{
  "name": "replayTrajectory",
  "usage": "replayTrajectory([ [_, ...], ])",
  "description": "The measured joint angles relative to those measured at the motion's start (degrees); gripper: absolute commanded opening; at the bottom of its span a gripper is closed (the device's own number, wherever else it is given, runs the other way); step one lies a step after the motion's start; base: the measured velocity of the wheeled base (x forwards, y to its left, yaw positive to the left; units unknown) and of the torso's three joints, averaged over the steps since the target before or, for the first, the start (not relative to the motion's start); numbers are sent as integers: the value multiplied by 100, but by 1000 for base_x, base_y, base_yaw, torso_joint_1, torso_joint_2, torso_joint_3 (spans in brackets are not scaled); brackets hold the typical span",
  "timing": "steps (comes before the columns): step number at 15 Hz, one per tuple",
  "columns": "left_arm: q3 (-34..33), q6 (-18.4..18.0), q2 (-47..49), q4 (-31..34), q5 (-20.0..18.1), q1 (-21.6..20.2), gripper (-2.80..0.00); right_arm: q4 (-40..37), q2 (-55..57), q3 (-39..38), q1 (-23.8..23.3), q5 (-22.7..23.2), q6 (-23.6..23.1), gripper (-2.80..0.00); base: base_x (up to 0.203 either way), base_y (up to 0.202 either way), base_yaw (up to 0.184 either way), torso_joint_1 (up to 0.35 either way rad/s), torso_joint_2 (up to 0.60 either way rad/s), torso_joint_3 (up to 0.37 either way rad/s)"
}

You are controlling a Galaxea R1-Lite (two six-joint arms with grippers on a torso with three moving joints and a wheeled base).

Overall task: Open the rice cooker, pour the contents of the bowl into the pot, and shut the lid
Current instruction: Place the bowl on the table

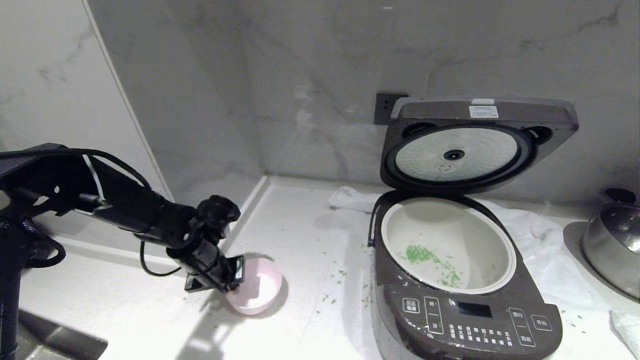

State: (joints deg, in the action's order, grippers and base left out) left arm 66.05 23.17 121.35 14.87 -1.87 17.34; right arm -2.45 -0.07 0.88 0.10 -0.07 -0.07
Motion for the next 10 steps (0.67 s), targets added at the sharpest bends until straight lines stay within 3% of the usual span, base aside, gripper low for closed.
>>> replayTrajectory([
  [6,-667,-143,-166,32,-4,-107,-280,0,0,0,-2,0,-2,-280,0,0,0,0,0,0],
  [10,-919,-220,-287,38,-6,-399,-280,2,0,0,0,-2,0,-280,0,0,0,0,0,0],
])
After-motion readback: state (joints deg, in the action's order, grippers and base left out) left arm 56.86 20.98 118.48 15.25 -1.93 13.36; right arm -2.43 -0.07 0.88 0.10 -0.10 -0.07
